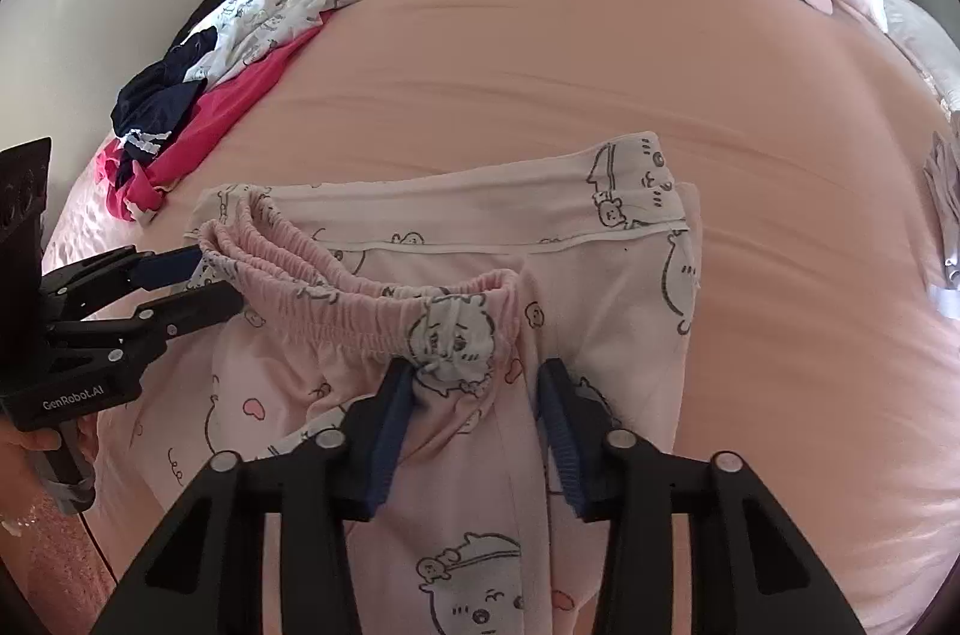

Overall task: Fold clothes
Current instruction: 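Lift the cuffs with both grippers and fold them onto the waistband, then open both grippers to release the cuffs on the waistband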

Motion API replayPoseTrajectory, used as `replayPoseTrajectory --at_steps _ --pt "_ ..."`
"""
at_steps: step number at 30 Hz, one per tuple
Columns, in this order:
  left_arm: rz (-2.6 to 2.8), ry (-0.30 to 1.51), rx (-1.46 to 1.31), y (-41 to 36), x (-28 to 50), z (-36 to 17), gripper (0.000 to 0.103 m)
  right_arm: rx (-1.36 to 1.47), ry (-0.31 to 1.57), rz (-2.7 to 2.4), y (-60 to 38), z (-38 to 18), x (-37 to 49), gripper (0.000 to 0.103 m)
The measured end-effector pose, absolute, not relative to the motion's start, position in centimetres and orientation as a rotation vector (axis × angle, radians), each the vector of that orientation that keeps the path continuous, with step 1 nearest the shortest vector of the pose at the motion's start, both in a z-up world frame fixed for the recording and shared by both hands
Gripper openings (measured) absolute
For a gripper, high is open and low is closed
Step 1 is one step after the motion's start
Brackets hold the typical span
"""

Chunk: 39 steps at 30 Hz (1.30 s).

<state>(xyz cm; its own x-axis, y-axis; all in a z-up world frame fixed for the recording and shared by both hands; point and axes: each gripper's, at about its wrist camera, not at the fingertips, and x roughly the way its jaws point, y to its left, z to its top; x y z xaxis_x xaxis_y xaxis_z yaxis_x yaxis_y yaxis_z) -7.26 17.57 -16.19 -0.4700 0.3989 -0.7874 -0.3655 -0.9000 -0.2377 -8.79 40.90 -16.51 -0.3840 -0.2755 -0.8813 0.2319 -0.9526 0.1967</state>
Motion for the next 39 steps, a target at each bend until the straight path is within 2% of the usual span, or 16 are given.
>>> replayPoseTrajectory --at_steps 3,6,10,13,16,22,23,24,25,26,28,30,34,37,39 --pt "2.379 -0.078 -1.234 17.6 -6.7 -15.0 0.004 1.481 -0.02 -2.424 40.5 -15.9 -8.7 0.013" --pt "2.425 -0.126 -1.209 16.6 -6.7 -14.1 0.004 1.445 0.003 -2.463 40.1 -15.2 -9.2 0.01" --pt "2.49 -0.181 -1.189 15.2 -7.3 -13.5 0.003 1.37 -0.023 -2.509 39.9 -13.6 -10.3 0.01" --pt "2.474 -0.175 -1.267 15.0 -8.3 -14.9 0.003 1.339 -0.01 -2.538 39.0 -13.3 -11.6 0.01" --pt "2.462 -0.213 -1.293 14.6 -8.1 -15.3 0.004 1.448 -0.031 -2.468 38.7 -15.1 -13.0 0.01" --pt "2.532 -0.221 -1.178 13.7 -6.3 -13.6 0.007 1.361 -0.157 -2.592 41.4 -12.2 -9.3 0.012" --pt "2.521 -0.219 -1.182 13.7 -6.2 -13.5 0.009 1.368 -0.161 -2.596 41.7 -11.9 -8.6 0.015" --pt "2.527 -0.201 -1.2 13.9 -6.1 -13.4 0.012 1.394 -0.144 -2.593 41.7 -11.8 -8.0 0.024" --pt "2.536 -0.202 -1.233 13.7 -5.9 -13.5 0.02 1.423 -0.113 -2.601 41.6 -11.9 -7.3 0.029" --pt "2.547 -0.233 -1.291 13.2 -5.6 -13.7 0.034 1.435 -0.09 -2.62 41.6 -11.9 -6.3 0.036" --pt "2.557 -0.416 -1.381 11.1 -4.0 -14.5 0.053 1.443 -0.127 -2.646 41.9 -12.2 -4.2 0.046" --pt "2.526 -0.546 -1.443 9.6 -1.8 -15.5 0.054 1.5 -0.244 -2.629 43.1 -13.3 -2.2 0.062" --pt "2.469 -0.597 -1.495 9.1 1.6 -17.1 0.054 1.645 -0.411 -2.58 45.6 -16.2 0.7 0.062" --pt "2.42 -0.673 -1.476 9.3 2.1 -17.2 0.054 1.628 -0.542 -2.57 46.5 -16.7 1.6 0.063" --pt "2.402 -0.68 -1.479 9.9 1.5 -17.2 0.054 1.612 -0.625 -2.547 46.8 -16.6 1.1 0.071"
